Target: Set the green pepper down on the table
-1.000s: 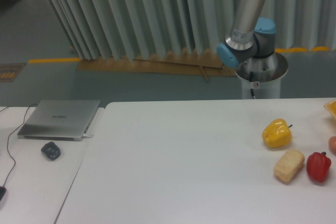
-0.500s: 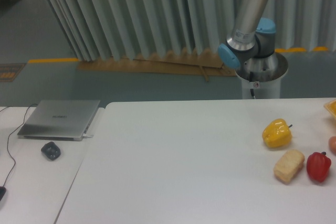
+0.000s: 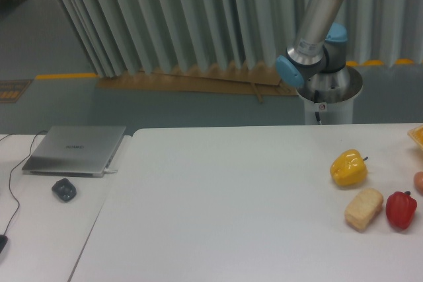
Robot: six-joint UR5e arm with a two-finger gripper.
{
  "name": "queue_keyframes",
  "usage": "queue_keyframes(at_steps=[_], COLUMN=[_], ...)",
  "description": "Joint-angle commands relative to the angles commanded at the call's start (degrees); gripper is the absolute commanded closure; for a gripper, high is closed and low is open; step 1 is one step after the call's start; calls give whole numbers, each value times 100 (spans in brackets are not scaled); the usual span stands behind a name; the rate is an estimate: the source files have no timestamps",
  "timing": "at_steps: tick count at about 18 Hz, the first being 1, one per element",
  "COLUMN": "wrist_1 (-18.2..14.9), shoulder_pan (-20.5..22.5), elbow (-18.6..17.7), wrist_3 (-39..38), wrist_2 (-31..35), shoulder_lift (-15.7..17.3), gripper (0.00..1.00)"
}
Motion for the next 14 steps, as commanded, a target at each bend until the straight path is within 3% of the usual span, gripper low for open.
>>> queue_keyframes(at_steps=[10,14], wrist_1=[9,176], shoulder_pan=[-88,-88], elbow=[158,158], wrist_3=[61,79], wrist_2=[-9,0], shoulder_lift=[-246,-325], gripper=[0,0])
